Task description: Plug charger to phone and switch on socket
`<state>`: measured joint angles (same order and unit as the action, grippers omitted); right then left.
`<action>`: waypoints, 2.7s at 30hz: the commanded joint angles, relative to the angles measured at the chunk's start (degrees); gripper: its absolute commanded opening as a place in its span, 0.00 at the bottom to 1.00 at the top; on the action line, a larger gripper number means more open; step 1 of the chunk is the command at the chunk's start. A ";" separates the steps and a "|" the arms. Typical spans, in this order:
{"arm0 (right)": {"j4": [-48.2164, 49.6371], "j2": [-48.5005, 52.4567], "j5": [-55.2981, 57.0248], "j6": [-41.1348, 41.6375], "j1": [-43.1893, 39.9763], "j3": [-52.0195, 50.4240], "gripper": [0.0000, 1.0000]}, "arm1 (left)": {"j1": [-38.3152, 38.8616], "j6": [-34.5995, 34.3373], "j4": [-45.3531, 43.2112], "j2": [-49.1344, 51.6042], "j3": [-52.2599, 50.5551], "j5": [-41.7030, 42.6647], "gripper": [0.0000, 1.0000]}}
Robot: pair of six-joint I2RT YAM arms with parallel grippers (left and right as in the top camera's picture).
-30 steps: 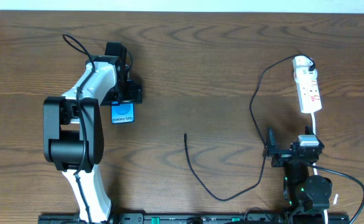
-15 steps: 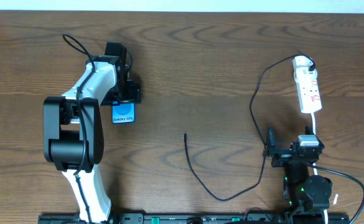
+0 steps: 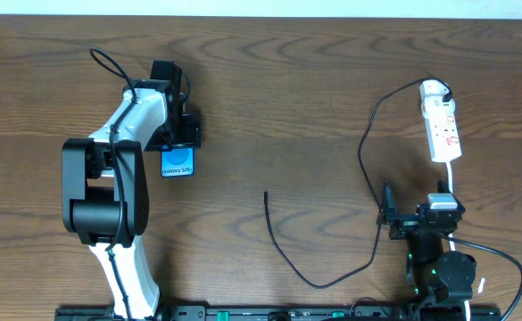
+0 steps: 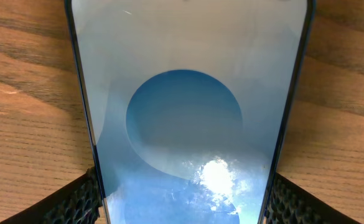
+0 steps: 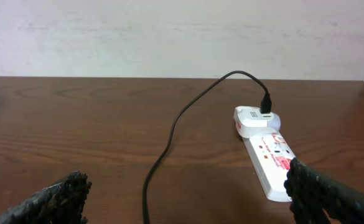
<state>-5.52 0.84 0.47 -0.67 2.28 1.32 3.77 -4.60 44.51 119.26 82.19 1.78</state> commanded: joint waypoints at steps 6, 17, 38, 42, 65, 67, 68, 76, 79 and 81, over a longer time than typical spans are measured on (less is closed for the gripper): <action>-0.04 -0.46 0.46 -0.68 0.22 -0.39 0.99 | -0.26 -0.46 0.11 0.66 -1.42 -1.38 0.79; -0.04 -0.46 0.46 -0.68 0.22 -0.39 0.99 | -0.26 -0.46 0.11 0.66 -1.42 -1.38 0.73; -0.04 -0.46 0.46 -0.68 0.22 -0.39 0.99 | -0.26 -0.46 0.13 0.66 -1.42 -1.36 0.48; -0.04 -0.46 0.46 -0.68 0.22 -0.39 0.99 | -0.26 -0.46 0.13 0.66 -1.42 -1.36 0.39; -0.04 -0.46 0.46 -0.68 0.22 -0.39 0.99 | -0.26 -0.44 0.17 0.66 -1.40 -1.36 0.08; -0.04 -0.46 0.46 -0.68 0.22 -0.39 0.99 | -0.26 -0.44 0.24 0.66 -1.40 -1.36 0.07; -0.04 -0.46 0.46 -0.68 0.22 -0.39 0.99 | -0.26 -0.44 0.37 0.66 -1.40 -1.36 0.08; -0.04 -0.46 0.46 -0.68 0.22 -0.39 0.99 | -0.26 -0.44 1.25 0.42 -1.29 -1.36 0.08; -0.04 -0.46 0.46 -0.68 0.22 -0.39 0.99 | -0.26 -0.44 1.22 -0.20 -1.29 -1.36 0.08; -0.04 -0.46 0.46 -0.68 0.22 -0.39 0.99 | -0.26 -0.44 1.25 -0.83 -1.20 -1.36 0.07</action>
<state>-5.52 0.84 0.47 -0.67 2.26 1.32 3.84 -4.54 44.95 119.15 82.19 1.56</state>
